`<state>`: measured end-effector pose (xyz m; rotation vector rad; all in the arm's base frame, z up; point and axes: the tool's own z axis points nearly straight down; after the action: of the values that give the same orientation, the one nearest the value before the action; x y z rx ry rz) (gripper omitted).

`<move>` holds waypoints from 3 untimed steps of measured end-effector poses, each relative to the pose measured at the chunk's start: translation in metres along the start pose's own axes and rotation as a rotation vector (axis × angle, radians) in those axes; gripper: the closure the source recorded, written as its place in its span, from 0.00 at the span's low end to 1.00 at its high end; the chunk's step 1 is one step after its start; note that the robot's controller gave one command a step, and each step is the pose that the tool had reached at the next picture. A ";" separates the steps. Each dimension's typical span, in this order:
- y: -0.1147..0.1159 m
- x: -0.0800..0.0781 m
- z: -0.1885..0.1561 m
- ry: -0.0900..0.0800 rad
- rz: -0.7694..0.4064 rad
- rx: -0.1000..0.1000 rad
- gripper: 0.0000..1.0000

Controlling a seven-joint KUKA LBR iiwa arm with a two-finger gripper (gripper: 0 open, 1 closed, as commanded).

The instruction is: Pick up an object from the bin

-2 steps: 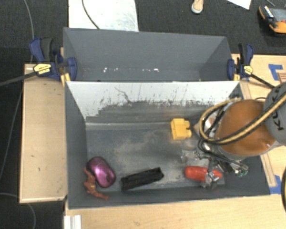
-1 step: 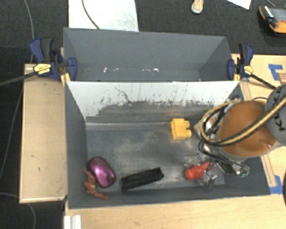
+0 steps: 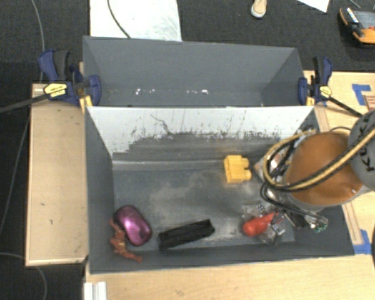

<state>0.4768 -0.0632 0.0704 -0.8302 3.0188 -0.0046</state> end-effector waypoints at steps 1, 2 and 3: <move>0.000 0.000 -0.010 -0.002 0.003 0.001 1.00; 0.000 -0.001 -0.077 -0.003 0.010 0.001 1.00; 0.001 -0.001 -0.069 0.001 0.010 -0.003 1.00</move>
Offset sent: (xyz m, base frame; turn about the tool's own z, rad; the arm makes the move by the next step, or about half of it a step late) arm -0.0004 0.0003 0.0767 0.0006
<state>0.4761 -0.0622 0.1395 -0.8156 3.0245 -0.0005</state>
